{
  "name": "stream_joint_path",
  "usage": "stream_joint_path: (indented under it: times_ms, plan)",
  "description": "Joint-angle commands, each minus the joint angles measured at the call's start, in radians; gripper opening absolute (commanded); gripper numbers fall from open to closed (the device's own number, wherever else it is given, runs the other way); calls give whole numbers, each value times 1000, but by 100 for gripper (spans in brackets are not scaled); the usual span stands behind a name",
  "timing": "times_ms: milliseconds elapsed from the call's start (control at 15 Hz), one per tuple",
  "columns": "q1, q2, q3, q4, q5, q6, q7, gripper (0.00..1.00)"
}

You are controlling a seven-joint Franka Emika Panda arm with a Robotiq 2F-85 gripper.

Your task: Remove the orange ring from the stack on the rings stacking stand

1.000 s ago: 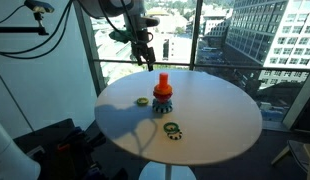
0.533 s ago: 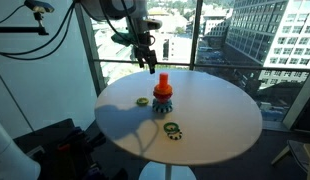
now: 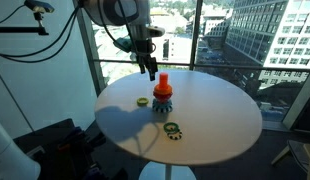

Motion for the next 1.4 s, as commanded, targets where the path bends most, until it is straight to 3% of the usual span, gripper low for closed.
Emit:
stream_joint_path:
  times_ms: [0, 1333]
  plan:
    - [-20, 17, -17, -9, -37, 3, 60, 100]
    - [-7, 173, -44, 3, -11, 257, 50, 100]
